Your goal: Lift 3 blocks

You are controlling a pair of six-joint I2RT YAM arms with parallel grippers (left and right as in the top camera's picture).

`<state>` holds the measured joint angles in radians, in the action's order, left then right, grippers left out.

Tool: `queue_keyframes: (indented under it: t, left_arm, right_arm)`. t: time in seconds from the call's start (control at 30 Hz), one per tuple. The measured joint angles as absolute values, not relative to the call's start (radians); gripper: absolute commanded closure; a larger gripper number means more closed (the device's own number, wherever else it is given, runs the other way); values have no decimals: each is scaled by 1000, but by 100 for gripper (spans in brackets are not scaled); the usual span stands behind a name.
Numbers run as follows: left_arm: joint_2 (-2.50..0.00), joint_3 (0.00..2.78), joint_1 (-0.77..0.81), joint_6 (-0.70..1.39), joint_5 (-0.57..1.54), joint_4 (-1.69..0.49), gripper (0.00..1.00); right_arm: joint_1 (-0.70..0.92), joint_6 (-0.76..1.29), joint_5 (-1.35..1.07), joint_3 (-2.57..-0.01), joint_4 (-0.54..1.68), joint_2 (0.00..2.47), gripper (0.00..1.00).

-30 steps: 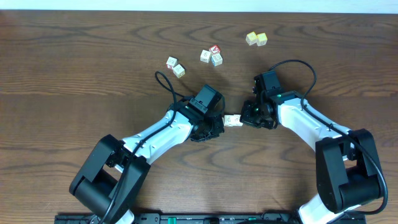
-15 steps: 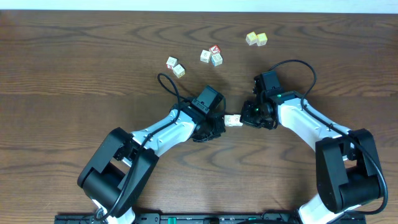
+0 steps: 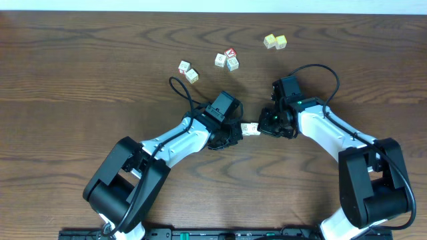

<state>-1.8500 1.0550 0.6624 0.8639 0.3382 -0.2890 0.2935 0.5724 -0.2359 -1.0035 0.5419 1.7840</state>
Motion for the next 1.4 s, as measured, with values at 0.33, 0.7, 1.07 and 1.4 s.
queue_keyframes:
  t: [0.33,0.7,1.07,1.4]
  left_arm:
    - [-1850,1055,662,864,337,-261,93]
    - [-1850,1055,662,864,335,-257,93]
    - [-1747,1054,663,821,265,-400,93]
    - [-1617,1054,625,781,123,-439,93]
  right_arm:
    - [294,572,-236,-1003,542,1784,99]
    - [294,572,-236,-1003,542,1784,99]
    - [294,572,-236,-1003,545,1784,99]
    - [294,561,-236,-1003,551,1784,99]
